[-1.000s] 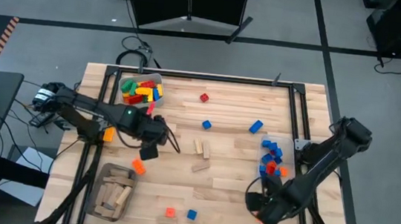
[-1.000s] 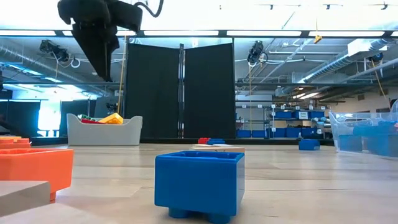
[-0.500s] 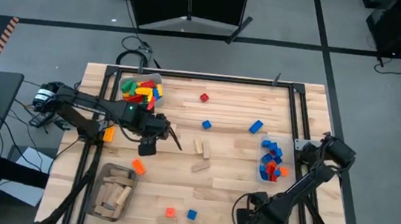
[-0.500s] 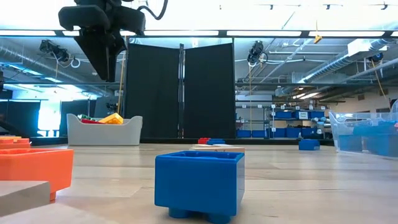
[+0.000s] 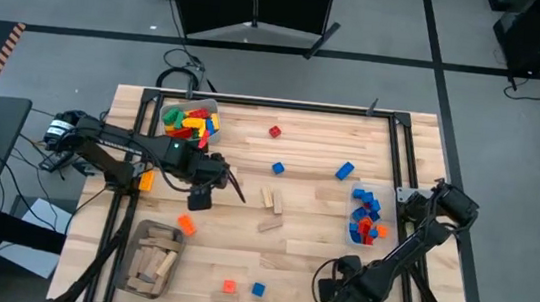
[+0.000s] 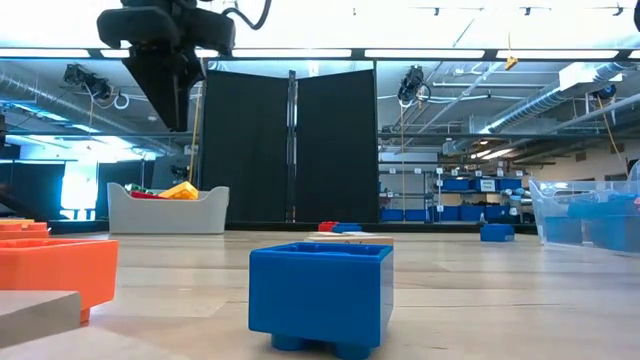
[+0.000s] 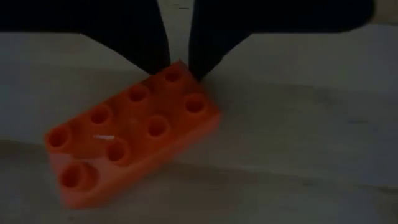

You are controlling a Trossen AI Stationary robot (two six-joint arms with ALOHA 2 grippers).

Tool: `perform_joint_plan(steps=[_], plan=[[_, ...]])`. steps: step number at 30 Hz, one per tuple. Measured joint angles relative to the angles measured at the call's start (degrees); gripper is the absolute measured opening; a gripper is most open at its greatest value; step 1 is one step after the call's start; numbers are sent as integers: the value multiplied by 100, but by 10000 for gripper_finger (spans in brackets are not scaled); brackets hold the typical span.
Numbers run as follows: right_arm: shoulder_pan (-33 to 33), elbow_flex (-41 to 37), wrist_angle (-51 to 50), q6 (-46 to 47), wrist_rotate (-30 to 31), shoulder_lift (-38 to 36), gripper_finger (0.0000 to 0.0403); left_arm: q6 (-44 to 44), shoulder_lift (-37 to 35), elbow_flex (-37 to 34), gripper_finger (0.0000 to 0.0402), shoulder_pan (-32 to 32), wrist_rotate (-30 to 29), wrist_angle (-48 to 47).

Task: Sort blocks by size
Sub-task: Put the large orange game piece into the gray bin

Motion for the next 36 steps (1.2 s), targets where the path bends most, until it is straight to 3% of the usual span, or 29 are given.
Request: perform_joint_plan(steps=[7, 16, 19, 27, 32, 36], plan=[[209, -59, 211, -205, -58, -294, 38, -121, 0, 0, 215, 0, -9, 110], [352, -40, 32, -1338, 41, -1129, 103, -164, 0, 0, 215, -2, -11, 404], [354, -36, -50, -2621, 413, -1230, 137, -167, 0, 0, 215, -2, -11, 400], [352, -57, -91, -7632, 680, -1130, 225, -372, 0, 0, 215, -2, -13, 570], [281, -64, -396, -9188, 700, -1142, 263, -819, 0, 0, 215, -2, -13, 767], [247, -64, -513, -10021, 1076, -1142, 285, -1059, 0, 2, 215, -2, -13, 899]])
